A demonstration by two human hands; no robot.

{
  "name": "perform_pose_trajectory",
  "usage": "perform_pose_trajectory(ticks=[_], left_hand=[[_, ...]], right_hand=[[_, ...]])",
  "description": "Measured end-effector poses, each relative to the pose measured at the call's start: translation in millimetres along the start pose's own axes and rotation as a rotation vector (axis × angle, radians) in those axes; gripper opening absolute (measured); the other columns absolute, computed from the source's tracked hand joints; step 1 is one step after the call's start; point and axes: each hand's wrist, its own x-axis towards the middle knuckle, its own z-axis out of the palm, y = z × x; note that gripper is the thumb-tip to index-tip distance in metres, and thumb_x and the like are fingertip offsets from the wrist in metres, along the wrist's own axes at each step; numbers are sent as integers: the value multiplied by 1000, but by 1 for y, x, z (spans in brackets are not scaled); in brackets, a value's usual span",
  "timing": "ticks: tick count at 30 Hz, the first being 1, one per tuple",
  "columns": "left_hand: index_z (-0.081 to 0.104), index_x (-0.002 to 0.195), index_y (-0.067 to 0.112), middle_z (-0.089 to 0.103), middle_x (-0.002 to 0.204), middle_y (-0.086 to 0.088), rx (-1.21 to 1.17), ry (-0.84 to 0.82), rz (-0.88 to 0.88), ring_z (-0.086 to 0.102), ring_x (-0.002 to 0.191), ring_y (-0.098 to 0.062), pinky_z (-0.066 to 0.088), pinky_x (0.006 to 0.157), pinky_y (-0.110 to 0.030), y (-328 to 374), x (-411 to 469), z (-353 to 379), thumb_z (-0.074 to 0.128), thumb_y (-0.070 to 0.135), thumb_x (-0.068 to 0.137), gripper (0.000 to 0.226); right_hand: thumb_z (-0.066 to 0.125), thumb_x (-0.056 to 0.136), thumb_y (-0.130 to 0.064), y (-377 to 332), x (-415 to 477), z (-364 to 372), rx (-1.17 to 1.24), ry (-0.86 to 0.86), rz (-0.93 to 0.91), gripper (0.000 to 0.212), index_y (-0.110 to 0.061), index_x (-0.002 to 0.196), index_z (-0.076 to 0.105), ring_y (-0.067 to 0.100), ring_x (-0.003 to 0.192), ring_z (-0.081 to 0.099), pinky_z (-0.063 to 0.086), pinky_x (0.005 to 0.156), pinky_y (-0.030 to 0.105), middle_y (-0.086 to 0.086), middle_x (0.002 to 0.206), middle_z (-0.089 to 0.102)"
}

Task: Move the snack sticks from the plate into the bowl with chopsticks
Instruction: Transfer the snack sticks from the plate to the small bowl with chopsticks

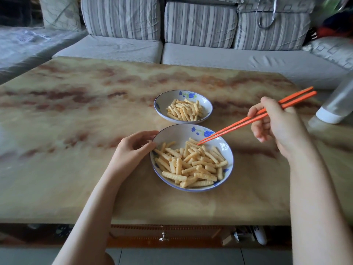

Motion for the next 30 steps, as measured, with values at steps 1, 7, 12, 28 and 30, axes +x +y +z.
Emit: perform_pose_trajectory(ticks=[1,7,12,28,30], left_hand=[[71,111,28,73,103,13,-1,0,-1,67,97,-2,51,94,-27,0,0,0,61,27,74,38],[71,109,30,73,103,14,-1,-1,-5,67,98,-3,51,95,-29,1,-1,-1,61,28,74,37],[71,111,29,73,103,14,18,0,-7,66,96,-1,51,94,-25,2,-1,0,60,28,73,40],[71,109,31,73,103,11,9,-10,1,66,94,-1,50,87,-14,1,-1,-1,62,26,76,35],[71,107,33,73,101,13,10,-12,2,66,94,0,50,87,-15,1,0,-1,61,27,75,35]], right_hand=[[33,101,-25,1,0,1,12,6,3,42,-7,69,55,18,28,36,23,35,19,6,35,48],[34,99,-22,2,3,8,135,123,-37,40,-10,65,52,19,30,39,26,36,21,3,35,46],[33,99,-20,0,5,18,315,263,-74,39,-11,65,50,18,30,39,27,37,20,1,35,45],[31,103,-23,26,15,79,340,207,-56,45,-10,66,54,18,31,43,33,36,21,3,37,51],[31,102,-22,25,14,75,329,195,-71,45,-10,66,54,19,30,42,30,37,22,4,37,50]])
